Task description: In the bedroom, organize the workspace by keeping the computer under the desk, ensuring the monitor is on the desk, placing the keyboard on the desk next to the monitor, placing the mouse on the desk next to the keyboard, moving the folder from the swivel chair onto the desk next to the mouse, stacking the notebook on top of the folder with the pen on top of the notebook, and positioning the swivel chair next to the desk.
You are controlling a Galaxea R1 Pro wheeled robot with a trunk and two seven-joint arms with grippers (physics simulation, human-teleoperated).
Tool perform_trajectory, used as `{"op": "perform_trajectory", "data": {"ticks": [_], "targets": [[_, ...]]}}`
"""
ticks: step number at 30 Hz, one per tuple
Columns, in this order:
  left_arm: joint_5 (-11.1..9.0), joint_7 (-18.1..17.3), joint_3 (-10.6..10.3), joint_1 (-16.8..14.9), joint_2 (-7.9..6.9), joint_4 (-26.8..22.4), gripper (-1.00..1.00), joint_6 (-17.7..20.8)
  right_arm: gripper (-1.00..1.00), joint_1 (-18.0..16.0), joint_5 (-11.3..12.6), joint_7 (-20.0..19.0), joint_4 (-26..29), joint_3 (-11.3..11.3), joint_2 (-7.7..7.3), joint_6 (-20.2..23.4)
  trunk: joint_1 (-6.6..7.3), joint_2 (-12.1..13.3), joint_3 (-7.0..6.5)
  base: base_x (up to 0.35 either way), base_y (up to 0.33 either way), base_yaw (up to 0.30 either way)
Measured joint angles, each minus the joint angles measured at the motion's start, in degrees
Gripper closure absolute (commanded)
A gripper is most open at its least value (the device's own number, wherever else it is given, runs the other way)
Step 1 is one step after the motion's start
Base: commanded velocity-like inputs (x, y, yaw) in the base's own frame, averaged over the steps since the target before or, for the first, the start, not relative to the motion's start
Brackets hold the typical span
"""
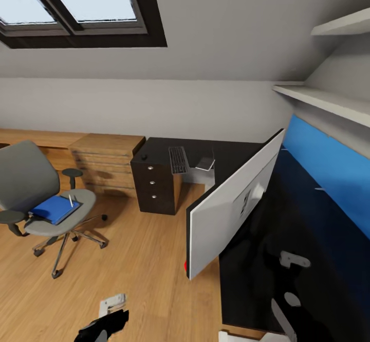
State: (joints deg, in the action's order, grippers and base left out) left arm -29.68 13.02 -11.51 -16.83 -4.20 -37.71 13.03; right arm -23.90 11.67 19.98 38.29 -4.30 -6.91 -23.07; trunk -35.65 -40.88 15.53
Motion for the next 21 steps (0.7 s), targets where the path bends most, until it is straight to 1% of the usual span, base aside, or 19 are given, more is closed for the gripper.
{"op": "perform_trajectory", "data": {"ticks": [1,2,5,6,8,10,12,14,15,16,20,21], "targets": [[-0.13,-0.01,0.02,-0.53,-0.16,-0.81,-1.0,0.32,-1.0,-0.74,0.02,-0.08,0.1,0.0,-0.15,1.36,-0.22,-0.4,0.18,0.0,0.0,0.0],[-0.59,-0.05,0.57,-1.66,-0.57,-6.05,-1.0,2.1,-1.0,-3.29,0.09,-0.58,1.38,-0.01,-0.85,7.35,-0.44,-0.8,0.35,0.0,0.0,0.0],[-1.01,-0.06,1.41,-2.37,-0.66,-9.82,-1.0,4.41,-1.0,-4.47,0.17,-1.14,2.2,0.0,-1.1,10.49,-1.1,-2.01,0.9,0.0,0.0,0.0],[-1.29,-0.15,2.06,-2.5,-0.68,-11.22,-1.0,6.12,-1.0,-4.86,0.18,-1.59,2.51,0.0,-1.22,12.06,-1.32,-2.41,1.08,0.0,0.0,0.0],[-1.54,-0.29,2.75,-2.58,-0.67,-12.15,-1.0,7.6,-1.0,-5.12,0.22,-2.11,2.66,0.02,-1.3,13.17,-1.76,-3.22,1.45,0.0,0.0,0.0],[-1.56,-0.42,3.5,-2.69,-0.62,-13.2,-1.0,9.26,-1.0,-5.42,0.5,-4.02,1.94,0.07,-1.38,14.33,-1.98,-3.63,1.63,0.0,0.0,0.0],[-1.5,-0.41,3.63,-2.7,-0.63,-13.35,-1.0,9.55,-1.0,-5.48,0.46,-4.8,0.39,-0.01,-1.31,14.43,-1.98,-3.63,1.64,0.0,0.0,0.0],[-1.45,-0.4,3.79,-2.72,-0.7,-13.47,-1.0,9.78,-1.0,-5.57,0.43,-5.53,-2.27,-0.06,-1.3,14.13,-1.98,-3.63,1.64,0.0,0.0,0.0],[-1.47,-0.37,3.91,-2.72,-0.82,-13.52,-1.0,9.88,-1.0,-5.63,0.41,-5.84,-3.55,-0.09,-1.28,13.46,-1.98,-3.63,1.64,0.0,0.0,0.0],[-1.49,-0.32,3.99,-2.73,-1.18,-13.5,-1.0,9.92,-1.0,-5.69,0.38,-6.06,-4.69,-0.12,-1.22,11.89,-1.98,-3.63,1.64,0.0,0.0,0.0],[-1.53,-0.28,3.97,-2.73,-1.52,-13.13,-1.0,9.81,-1.0,-5.74,0.4,-6.26,-5.86,-0.14,-1.12,8.79,-1.98,-3.64,1.64,0.02,0.0,0.0],[-1.52,-0.28,3.95,-2.73,-1.52,-13.05,-1.0,9.81,-1.0,-5.75,0.41,-6.26,-5.9,-0.15,-1.13,8.65,-1.98,-3.64,1.64,0.086,0.0,0.0]]}}
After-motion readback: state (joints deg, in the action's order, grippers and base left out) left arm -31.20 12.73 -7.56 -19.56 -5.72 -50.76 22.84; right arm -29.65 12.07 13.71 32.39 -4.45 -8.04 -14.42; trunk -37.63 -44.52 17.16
